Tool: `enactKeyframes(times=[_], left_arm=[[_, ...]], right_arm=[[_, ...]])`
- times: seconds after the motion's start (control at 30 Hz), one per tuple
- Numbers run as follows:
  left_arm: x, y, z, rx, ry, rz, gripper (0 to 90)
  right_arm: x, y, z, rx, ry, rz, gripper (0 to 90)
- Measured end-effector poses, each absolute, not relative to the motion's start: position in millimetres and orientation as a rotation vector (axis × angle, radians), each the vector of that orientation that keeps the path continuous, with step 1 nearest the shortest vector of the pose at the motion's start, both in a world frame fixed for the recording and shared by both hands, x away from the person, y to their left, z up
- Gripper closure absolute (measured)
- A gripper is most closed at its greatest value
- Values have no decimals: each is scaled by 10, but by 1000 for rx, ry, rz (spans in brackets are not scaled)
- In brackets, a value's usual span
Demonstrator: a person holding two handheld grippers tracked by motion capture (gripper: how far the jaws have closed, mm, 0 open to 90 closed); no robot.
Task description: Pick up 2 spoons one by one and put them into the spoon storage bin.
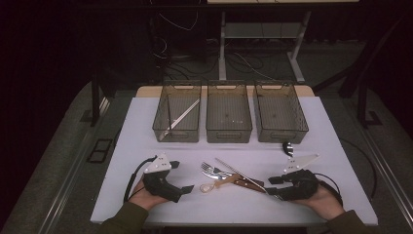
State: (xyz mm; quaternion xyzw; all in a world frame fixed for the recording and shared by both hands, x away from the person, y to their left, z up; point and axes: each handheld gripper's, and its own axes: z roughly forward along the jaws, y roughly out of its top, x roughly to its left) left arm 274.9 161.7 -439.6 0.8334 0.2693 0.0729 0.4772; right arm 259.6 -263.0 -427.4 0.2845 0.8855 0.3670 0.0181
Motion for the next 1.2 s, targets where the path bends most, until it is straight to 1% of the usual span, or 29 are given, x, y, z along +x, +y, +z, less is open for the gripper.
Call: enactKeyframes(times=[0.47, 0.9, 1.1, 1.2], left_arm=[[2744, 1606, -4399, 2037, 655, 179, 0], [2744, 1605, -4398, 2042, 650, 179, 0], [2744, 1605, -4398, 2043, 649, 179, 0], [2743, 1604, -4398, 2042, 649, 178, 0]], right_arm=[[2578, -2558, -4371, 850, 2810, 986, 671], [2581, -2549, -4383, 862, 2826, 954, 766], [2587, -2555, -4386, 872, 2820, 943, 825], [2592, -2558, -4388, 878, 2820, 943, 832]])
